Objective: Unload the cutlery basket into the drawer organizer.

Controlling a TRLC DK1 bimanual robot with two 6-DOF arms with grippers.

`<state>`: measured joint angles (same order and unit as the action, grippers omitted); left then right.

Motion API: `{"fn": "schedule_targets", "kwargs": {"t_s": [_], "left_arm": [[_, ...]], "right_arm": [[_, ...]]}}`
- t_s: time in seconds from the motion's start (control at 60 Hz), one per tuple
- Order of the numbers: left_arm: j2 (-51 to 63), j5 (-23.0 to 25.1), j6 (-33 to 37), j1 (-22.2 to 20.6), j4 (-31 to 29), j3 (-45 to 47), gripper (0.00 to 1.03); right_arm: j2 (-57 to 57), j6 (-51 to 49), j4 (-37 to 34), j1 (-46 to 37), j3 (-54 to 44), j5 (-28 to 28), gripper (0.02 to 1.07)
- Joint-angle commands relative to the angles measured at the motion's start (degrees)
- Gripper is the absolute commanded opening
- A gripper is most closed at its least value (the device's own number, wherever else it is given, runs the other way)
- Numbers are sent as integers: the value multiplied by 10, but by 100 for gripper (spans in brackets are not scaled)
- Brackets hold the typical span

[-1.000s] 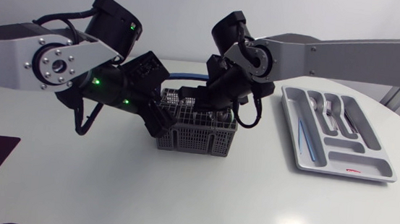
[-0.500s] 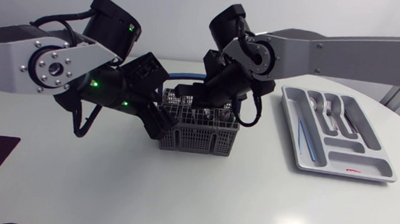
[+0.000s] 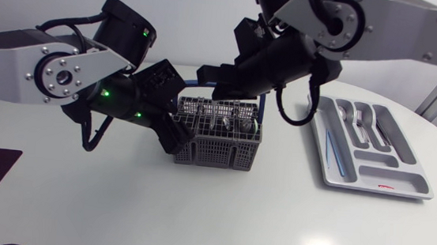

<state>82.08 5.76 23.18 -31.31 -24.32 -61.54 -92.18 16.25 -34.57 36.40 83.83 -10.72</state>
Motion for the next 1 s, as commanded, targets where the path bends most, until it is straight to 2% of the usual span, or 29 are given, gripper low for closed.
{"fn": "schedule_targets", "kwargs": {"t_s": [0.0, 0.217, 0.367, 0.733, 0.983], "left_arm": [[14, 5, 11, -6, 4, 3, 96], [17, 2, 10, -13, 1, -7, 96], [16, 2, 9, -16, -3, -13, 96], [19, 1, 5, -31, -6, -26, 96], [31, 1, 3, -41, -6, -39, 96]], "right_arm": [[29, -9, -22, 3, 21, -8, 9], [89, -26, -84, -13, 47, -14, 9], [149, -50, -128, -57, 27, -12, 9], [283, -196, -156, -282, -145, -13, 9], [301, -306, -114, -420, -262, -11, 9]]}}
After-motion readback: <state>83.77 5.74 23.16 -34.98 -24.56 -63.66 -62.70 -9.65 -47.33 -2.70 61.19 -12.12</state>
